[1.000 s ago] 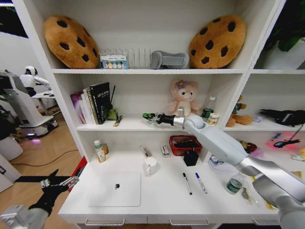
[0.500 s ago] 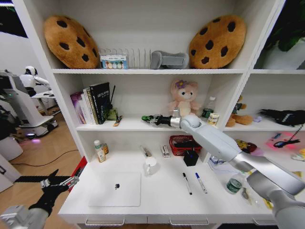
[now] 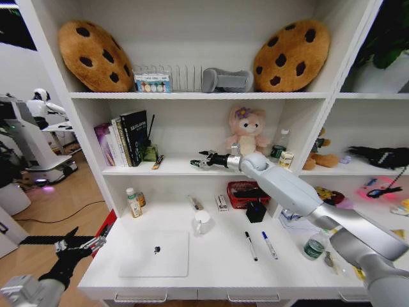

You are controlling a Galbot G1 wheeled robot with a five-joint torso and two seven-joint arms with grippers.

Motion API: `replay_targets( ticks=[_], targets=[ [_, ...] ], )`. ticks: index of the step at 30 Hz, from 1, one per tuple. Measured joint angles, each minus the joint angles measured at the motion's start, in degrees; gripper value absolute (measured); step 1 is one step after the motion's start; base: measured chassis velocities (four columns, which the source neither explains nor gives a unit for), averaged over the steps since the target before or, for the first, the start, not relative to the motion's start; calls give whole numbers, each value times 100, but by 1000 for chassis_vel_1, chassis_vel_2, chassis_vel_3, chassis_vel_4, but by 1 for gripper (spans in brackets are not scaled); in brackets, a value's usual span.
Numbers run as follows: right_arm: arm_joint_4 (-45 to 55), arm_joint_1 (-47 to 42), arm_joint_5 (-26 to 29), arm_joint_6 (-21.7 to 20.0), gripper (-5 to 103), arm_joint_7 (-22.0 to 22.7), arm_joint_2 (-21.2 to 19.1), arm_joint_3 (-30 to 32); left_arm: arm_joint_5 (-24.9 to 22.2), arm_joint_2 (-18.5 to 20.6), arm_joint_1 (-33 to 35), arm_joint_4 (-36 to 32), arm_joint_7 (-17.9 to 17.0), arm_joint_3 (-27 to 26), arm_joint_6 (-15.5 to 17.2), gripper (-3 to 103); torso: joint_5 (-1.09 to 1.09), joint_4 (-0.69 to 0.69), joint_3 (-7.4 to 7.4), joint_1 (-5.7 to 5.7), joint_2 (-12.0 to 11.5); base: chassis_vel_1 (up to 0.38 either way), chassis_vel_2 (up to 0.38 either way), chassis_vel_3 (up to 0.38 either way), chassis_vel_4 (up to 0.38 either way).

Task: Organize the objects on the table.

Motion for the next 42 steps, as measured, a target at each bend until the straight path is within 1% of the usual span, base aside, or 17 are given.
replay_targets(
  ticks=[2,9,11,14,15,19,20,22,24,26,30,34,35,36,37,39,42],
  targets=[
    [147,-23,70,6,99,123,-58,96,0,0,0,0,0,0,0,100,0,0,0,0,0,0,0,0,0],
    [1026,-398,338,-123,100,557,-450,645,0,0,0,0,0,0,0,100,0,-2,0,0,0,0,0,0,0],
    [1396,-632,409,-199,100,822,-572,854,0,0,0,0,0,1,0,100,0,-2,0,0,0,0,0,0,0],
    [2487,-1466,541,-426,100,1546,-918,1634,0,1,0,0,0,0,0,100,0,0,-1,0,1,0,0,0,0],
    [2487,-1466,541,-426,100,1546,-918,1634,0,1,0,0,0,0,0,100,0,0,-1,0,1,0,0,0,0],
    [3369,-2731,586,-431,100,1976,-1361,2678,0,0,0,0,0,0,0,100,0,-1,-1,-1,1,0,0,0,0],
    [3369,-2731,586,-431,100,1976,-1361,2678,0,0,0,0,0,0,0,100,0,-1,-1,-1,1,0,0,0,0],
    [3941,-3990,311,-158,100,2202,-1720,3759,0,1,0,-1,0,0,0,100,1,-1,-1,0,0,0,0,0,0],
    [4131,-4423,244,-67,100,2277,-1797,4070,0,-1,0,-1,0,0,0,100,-3,-3,-1,-1,1,0,0,0,0],
    [4701,-5736,91,154,100,2562,-1883,4943,0,0,0,-1,0,0,0,100,3,-5,-1,-1,1,0,0,0,0],
    [5204,-6966,-219,333,100,2734,-1575,5784,0,0,0,-1,0,0,0,100,0,1,-1,-1,1,0,0,0,0],
    [5467,-7763,-425,392,96,2817,-1221,6228,0,0,0,-1,0,0,0,100,-1,1,-1,-1,1,0,0,0,0],
    [5521,-8117,-644,537,92,2738,-1028,6436,0,0,0,-1,0,0,1,100,-1,1,-1,-1,1,0,0,0,0],
    [5528,-8587,-1078,899,92,2374,-754,6751,0,0,0,-1,0,0,0,100,2,0,-1,-1,1,0,0,0,0],
    [5528,-8587,-1078,899,92,2374,-754,6751,0,0,0,-1,0,0,0,100,2,0,-1,-1,1,0,0,0,0],
    [5553,-9344,-1706,1376,95,1937,-317,7223,0,0,0,-1,0,0,0,100,-2,-1,-1,-1,1,0,0,0,0],
    [5616,-10106,-2060,1660,99,1813,185,7459,0,1,0,-1,1,0,0,100,-1,-4,-1,-2,1,0,0,0,0]
  ],
)
